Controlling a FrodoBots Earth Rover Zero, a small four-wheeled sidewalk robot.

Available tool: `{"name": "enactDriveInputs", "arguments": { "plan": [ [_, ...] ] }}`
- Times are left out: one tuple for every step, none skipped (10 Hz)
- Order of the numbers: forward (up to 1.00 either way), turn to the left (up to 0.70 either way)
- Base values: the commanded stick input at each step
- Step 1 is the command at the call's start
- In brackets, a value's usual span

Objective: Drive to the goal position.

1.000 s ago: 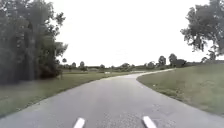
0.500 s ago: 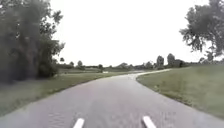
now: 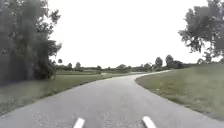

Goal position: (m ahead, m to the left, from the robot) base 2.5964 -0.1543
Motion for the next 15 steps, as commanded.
{"name": "enactDriveInputs", "arguments": {
  "plan": [
    [0.50, 0.00],
    [0.50, 0.00],
    [0.50, 0.00],
    [0.50, 0.00],
    [0.50, 0.00],
    [0.50, 0.00],
    [0.50, 0.00],
    [0.50, 0.00],
    [0.50, 0.00],
    [0.50, 0.00],
    [0.50, 0.00],
    [0.50, 0.00],
    [0.50, 0.00],
    [0.50, 0.00],
    [0.50, 0.00]
  ]
}}
